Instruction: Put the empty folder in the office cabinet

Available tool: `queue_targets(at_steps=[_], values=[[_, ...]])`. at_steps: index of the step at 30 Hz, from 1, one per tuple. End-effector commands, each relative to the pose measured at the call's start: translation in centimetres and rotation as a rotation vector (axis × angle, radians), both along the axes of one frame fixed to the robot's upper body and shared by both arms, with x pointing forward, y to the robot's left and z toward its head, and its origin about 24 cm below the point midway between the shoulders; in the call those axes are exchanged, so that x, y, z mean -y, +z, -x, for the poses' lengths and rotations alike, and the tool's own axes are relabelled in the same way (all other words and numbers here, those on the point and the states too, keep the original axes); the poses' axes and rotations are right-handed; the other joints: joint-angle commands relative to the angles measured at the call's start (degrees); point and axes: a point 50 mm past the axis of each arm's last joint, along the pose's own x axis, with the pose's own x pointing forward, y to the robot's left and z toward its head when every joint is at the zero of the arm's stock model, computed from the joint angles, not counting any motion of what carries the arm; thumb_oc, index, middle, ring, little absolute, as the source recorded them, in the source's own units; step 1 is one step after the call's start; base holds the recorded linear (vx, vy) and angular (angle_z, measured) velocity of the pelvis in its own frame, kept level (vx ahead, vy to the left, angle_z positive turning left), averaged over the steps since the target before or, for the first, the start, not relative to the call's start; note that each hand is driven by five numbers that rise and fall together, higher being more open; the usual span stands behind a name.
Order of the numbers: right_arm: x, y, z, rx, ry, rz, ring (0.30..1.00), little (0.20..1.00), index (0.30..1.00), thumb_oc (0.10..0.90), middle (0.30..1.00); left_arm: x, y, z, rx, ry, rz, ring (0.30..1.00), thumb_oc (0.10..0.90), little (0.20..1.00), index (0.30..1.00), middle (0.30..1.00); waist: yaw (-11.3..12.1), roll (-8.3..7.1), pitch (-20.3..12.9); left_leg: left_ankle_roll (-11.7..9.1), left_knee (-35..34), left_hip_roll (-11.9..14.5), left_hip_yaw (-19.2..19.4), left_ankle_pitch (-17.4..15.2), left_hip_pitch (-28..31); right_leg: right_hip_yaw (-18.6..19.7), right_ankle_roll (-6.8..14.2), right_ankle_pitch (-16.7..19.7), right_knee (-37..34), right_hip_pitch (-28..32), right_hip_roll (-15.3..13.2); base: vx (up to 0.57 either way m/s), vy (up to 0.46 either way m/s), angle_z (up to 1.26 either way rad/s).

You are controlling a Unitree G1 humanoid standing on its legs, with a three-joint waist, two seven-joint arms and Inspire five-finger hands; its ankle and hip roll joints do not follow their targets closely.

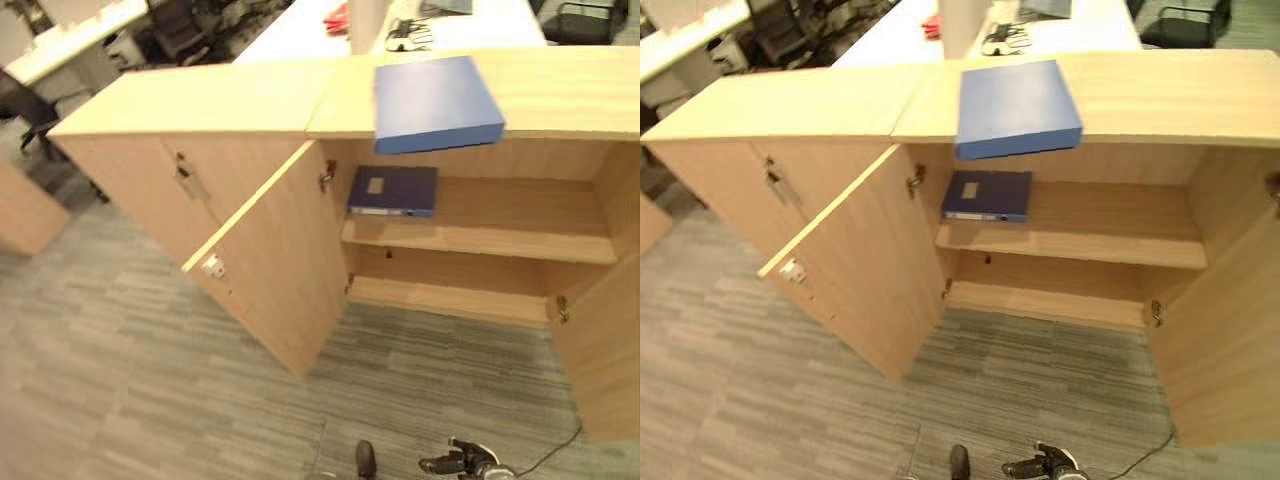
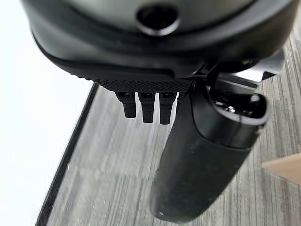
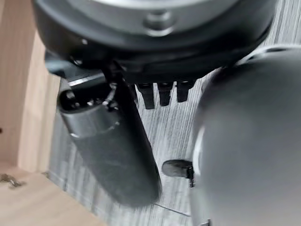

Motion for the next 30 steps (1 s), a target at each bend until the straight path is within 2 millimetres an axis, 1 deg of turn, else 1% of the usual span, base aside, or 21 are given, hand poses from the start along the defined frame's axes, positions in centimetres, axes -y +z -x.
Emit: queue_targets(at_steps=[1,3,5,6,7,8,9,10,14,15,16,17,20,21,22,25,26,27,28,29,30], values=[[2.3,2.4,-4.0,0.144,0.048,0.121,0.900,0.900,0.900,0.800,0.900,-0.8,0.5,-2.5,0.076,-0.002,-0.050,0.900,0.800,0.900,0.900,0.900,-0.7,0.59,5.6,-5.4,2.2,2.1,-8.2,-5.8,-0.1,2.5,-1.4,11.9,-7.1,-5.3,5.0,0.04,-0.087,-0.08],[2.4,2.8,-4.8,0.167,0.019,0.126,0.900,0.900,0.900,0.800,0.900,-0.7,0.6,-3.2,0.097,0.012,-0.053,0.900,0.800,0.900,0.900,0.900,-2.0,0.00,7.7,-5.6,2.2,1.9,-8.2,-6.3,1.4,2.5,-0.9,15.5,-11.5,-9.2,5.9,0.14,-0.158,-0.04],[2.3,2.6,-4.6,0.161,-0.025,0.109,0.900,0.900,0.900,0.800,0.900,-0.8,0.7,-3.7,0.110,0.029,-0.057,0.900,0.800,0.900,0.900,0.900,-3.2,-0.65,9.2,-6.2,1.7,2.3,-8.9,-7.3,4.3,1.7,-0.2,18.0,-16.2,-11.2,7.4,0.28,-0.221,-0.22],[2.4,2.4,-4.2,0.151,-0.053,0.099,0.900,0.900,0.900,0.800,0.900,-0.8,0.7,-4.0,0.117,0.037,-0.059,0.900,0.800,0.900,0.900,0.900,-3.6,-1.15,9.2,-6.4,1.3,2.3,-9.4,-7.7,5.5,1.9,0.1,18.7,-17.6,-11.9,7.9,0.47,-0.348,0.04],[2.6,1.8,-2.9,0.114,-0.093,0.087,0.900,0.900,0.900,0.800,0.900,-0.8,0.7,-4.2,0.120,0.039,-0.061,0.900,0.800,0.900,0.900,0.900,-3.8,-1.96,9.0,-6.9,0.4,2.7,-10.9,-8.7,7.6,1.7,0.1,19.3,-19.3,-10.8,8.4,0.37,-0.259,0.29],[2.6,1.8,-2.9,0.114,-0.093,0.087,0.900,0.900,0.900,0.800,0.900,-0.9,0.7,-4.1,0.120,0.038,-0.061,0.900,0.800,0.900,0.900,0.900,-3.9,-1.91,9.0,-6.9,0.3,2.8,-11.0,-8.7,7.8,1.6,0.1,19.3,-19.4,-10.6,8.4,0.37,-0.274,0.45],[2.7,1.5,-2.1,0.090,-0.104,0.088,0.900,0.900,0.900,0.800,0.900,-0.7,0.6,-3.8,0.110,0.043,-0.063,0.900,0.800,0.900,0.900,0.900,-3.8,-2.60,8.7,-7.1,0.0,2.9,-11.6,-9.3,8.7,0.9,-0.3,20.3,-19.1,-10.0,8.4,0.25,-0.205,0.52],[2.8,1.2,-1.4,0.063,-0.107,0.091,0.900,0.900,0.900,0.800,0.900,-0.5,0.5,-3.7,0.104,0.047,-0.059,0.900,0.800,0.900,0.900,0.900,-3.8,-2.90,8.3,-7.6,-0.2,4.0,-12.1,-9.8,9.7,-0.3,-0.6,20.2,-18.3,-9.6,8.5,0.40,-0.361,0.60],[3.1,0.3,1.3,-0.037,-0.105,0.088,0.900,0.900,0.900,0.800,0.900,0.0,0.4,-4.0,0.106,0.054,-0.034,0.900,0.800,0.900,0.900,0.900,-4.4,-3.53,6.9,-10.2,0.9,9.4,-13.1,-10.8,10.8,-3.0,-2.4,16.1,-13.1,-9.2,10.3,0.34,-0.394,0.82],[3.5,0.4,1.6,-0.045,-0.120,0.091,0.900,0.900,0.900,0.800,0.900,0.4,0.5,-4.9,0.120,0.017,-0.026,0.900,0.800,0.900,0.900,0.900,-4.8,-3.91,6.8,-11.4,2.2,11.5,-12.8,-10.0,10.3,-4.0,-3.6,13.8,-11.8,-8.3,11.0,0.29,-0.333,0.65],[3.4,0.4,1.6,-0.045,-0.120,0.091,0.900,0.900,0.900,0.800,0.900,0.4,0.5,-4.9,0.120,0.017,-0.026,0.900,0.800,0.900,0.900,0.900,-4.9,-4.02,6.6,-11.3,2.2,11.4,-12.9,-9.9,10.1,-4.1,-3.6,13.9,-11.8,-8.4,10.8,0.24,-0.305,0.33],[3.6,0.4,1.5,-0.039,-0.135,0.090,0.900,0.900,0.900,0.800,0.900,0.6,0.6,-5.6,0.136,-0.001,-0.022,0.900,0.800,0.900,0.900,0.900,-5.2,-4.28,6.6,-11.7,2.6,12.2,-12.4,-9.3,9.6,-4.4,-4.0,13.0,-11.8,-7.9,11.2,0.13,-0.192,0.21],[4.0,0.7,1.3,-0.012,-0.166,0.092,0.900,0.900,0.900,0.800,0.900,1.1,1.1,-8.1,0.218,-0.046,-0.013,0.900,0.800,0.900,0.900,0.900,-5.7,-5.01,6.3,-12.7,4.3,14.7,-9.6,-6.4,8.1,-5.9,-5.3,11.3,-12.8,-6.2,12.6,0.19,-0.300,0.50],[4.1,0.7,1.3,-0.007,-0.176,0.091,0.900,0.900,0.900,0.800,0.900,1.4,1.5,-9.3,0.258,-0.084,-0.012,0.900,0.800,0.900,0.900,0.900,-6.0,-5.30,6.0,-13.3,5.0,16.4,-7.1,-4.9,8.0,-6.8,-6.0,10.5,-14.0,-4.5,13.7,0.14,-0.254,0.51],[4.1,0.7,1.3,-0.007,-0.176,0.090,0.900,0.900,0.900,0.800,0.900,1.3,1.5,-9.3,0.258,-0.084,-0.012,0.900,0.800,0.900,0.900,0.900,-6.1,-5.39,5.9,-13.3,5.0,16.3,-7.2,-4.8,7.8,-6.8,-6.0,10.6,-14.1,-4.6,13.6,0.14,-0.247,0.40],[4.0,0.7,1.3,0.011,-0.195,0.081,0.900,0.900,0.900,0.800,0.900,1.4,1.9,-10.3,0.296,-0.129,-0.014,0.900,0.800,0.900,0.900,0.900,-6.7,-5.84,4.8,-14.4,6.6,19.4,-2.3,-3.0,8.2,-7.5,-6.8,9.5,-17.3,-1.6,16.3,0.12,-0.215,0.45],[4.0,0.7,1.4,0.013,-0.198,0.080,0.900,0.900,0.900,0.800,0.900,1.5,2.1,-10.6,0.311,-0.136,-0.009,0.900,0.800,0.900,0.900,0.900,-6.7,-6.07,4.7,-14.4,8.1,20.1,-1.6,-3.2,7.9,-7.4,-7.1,9.0,-18.0,-0.7,17.0,0.15,-0.279,0.15],[3.7,0.5,1.5,0.010,-0.197,0.070,0.900,0.900,0.900,0.800,0.900,1.7,2.5,-11.3,0.359,-0.132,0.008,0.900,0.800,0.900,0.900,0.900,-6.5,-6.74,4.8,-14.2,13.7,20.6,-0.4,-3.9,6.8,-7.5,-7.9,7.9,-18.6,1.5,17.8,0.10,-0.191,0.10],[3.7,0.5,1.5,0.010,-0.197,0.070,0.900,0.900,0.900,0.800,0.900,1.7,2.5,-11.3,0.359,-0.132,0.008,0.900,0.800,0.900,0.900,0.900,-6.6,-6.74,4.8,-14.2,13.8,20.6,-0.4,-4.0,6.8,-7.5,-7.9,7.9,-18.6,1.5,17.8,0.11,-0.227,0.16],[3.6,0.5,1.6,0.013,-0.198,0.068,0.900,0.900,0.900,0.800,0.900,1.8,3.2,-12.5,0.432,-0.121,0.025,0.900,0.800,0.900,0.900,0.900,-5.7,-7.82,6.0,-13.8,22.6,18.6,-2.4,-4.4,2.8,-7.0,-8.5,7.4,-19.0,3.5,17.6,0.04,-0.097,0.07],[3.6,0.5,1.6,0.013,-0.198,0.068,0.900,0.900,0.900,0.800,0.900,1.8,3.2,-12.5,0.432,-0.121,0.024,0.900,0.800,0.900,0.900,0.900,-5.7,-7.78,6.0,-13.8,22.8,18.6,-2.5,-4.5,2.7,-7.0,-8.5,7.4,-19.0,3.5,17.6,0.04,-0.134,0.05]])
